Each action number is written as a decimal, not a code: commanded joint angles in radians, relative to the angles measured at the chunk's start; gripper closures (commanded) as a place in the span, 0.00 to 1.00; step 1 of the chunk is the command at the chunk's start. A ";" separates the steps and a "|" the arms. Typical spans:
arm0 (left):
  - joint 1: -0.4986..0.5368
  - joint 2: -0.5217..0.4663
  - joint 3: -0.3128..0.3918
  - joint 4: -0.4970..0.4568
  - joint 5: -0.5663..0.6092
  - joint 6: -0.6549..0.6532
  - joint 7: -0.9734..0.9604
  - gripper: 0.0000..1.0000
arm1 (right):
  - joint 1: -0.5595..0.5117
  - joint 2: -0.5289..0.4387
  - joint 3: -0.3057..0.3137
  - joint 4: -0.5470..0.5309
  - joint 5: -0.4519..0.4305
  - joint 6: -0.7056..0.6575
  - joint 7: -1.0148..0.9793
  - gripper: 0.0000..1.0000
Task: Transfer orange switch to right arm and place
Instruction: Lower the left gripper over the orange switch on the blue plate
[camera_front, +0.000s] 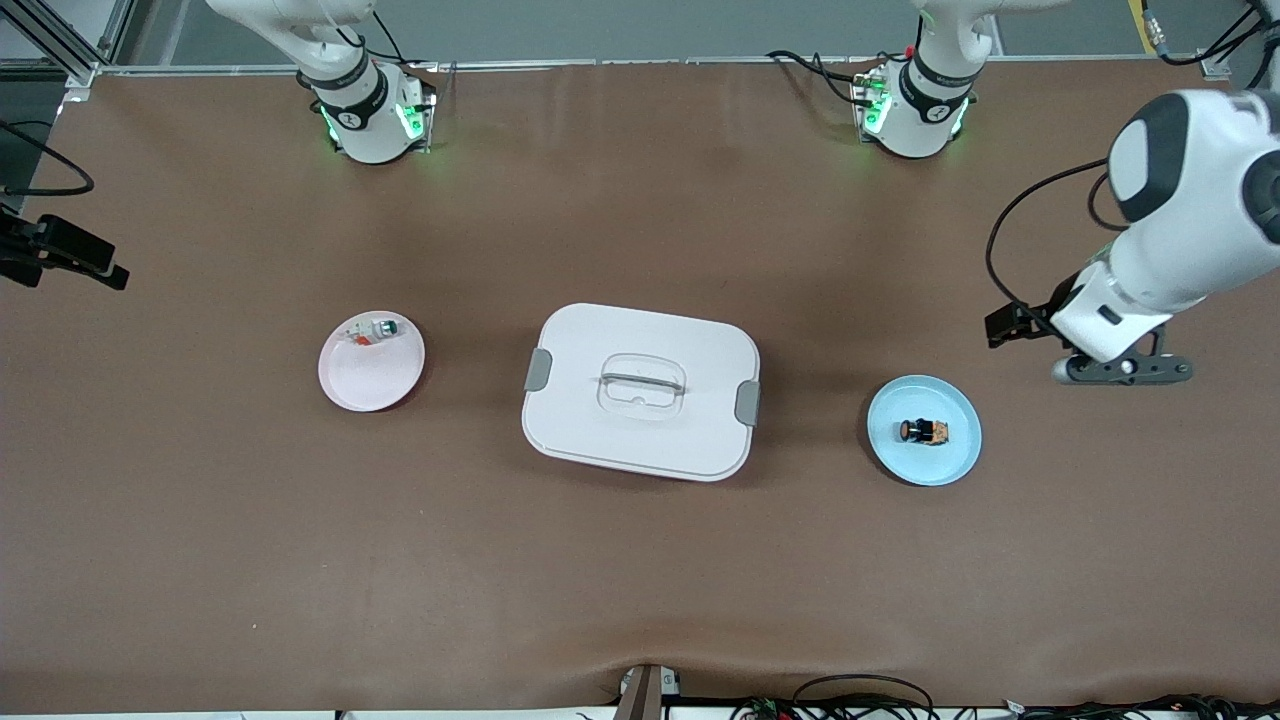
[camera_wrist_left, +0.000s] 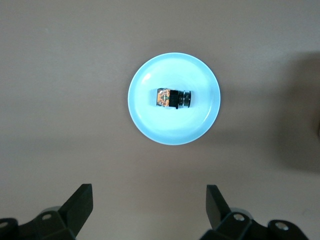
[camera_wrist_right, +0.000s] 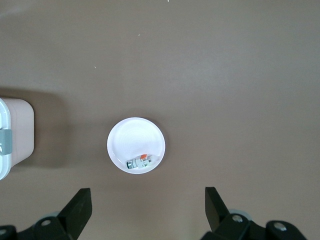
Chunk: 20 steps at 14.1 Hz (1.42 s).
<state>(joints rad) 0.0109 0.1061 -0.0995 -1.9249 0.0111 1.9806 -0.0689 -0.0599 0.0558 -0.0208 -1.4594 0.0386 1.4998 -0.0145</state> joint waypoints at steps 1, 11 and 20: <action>-0.014 0.043 0.000 -0.014 0.004 0.064 0.005 0.00 | -0.012 -0.016 0.010 -0.010 0.007 0.005 0.008 0.00; -0.008 0.242 0.000 -0.008 0.004 0.267 0.003 0.00 | -0.014 -0.016 0.010 -0.010 0.007 0.004 0.008 0.00; -0.014 0.368 -0.002 -0.005 0.003 0.420 0.000 0.00 | -0.014 -0.016 0.010 -0.010 0.009 0.004 0.008 0.00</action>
<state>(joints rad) -0.0005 0.4474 -0.0997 -1.9408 0.0111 2.3681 -0.0689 -0.0600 0.0558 -0.0208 -1.4594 0.0387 1.5000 -0.0143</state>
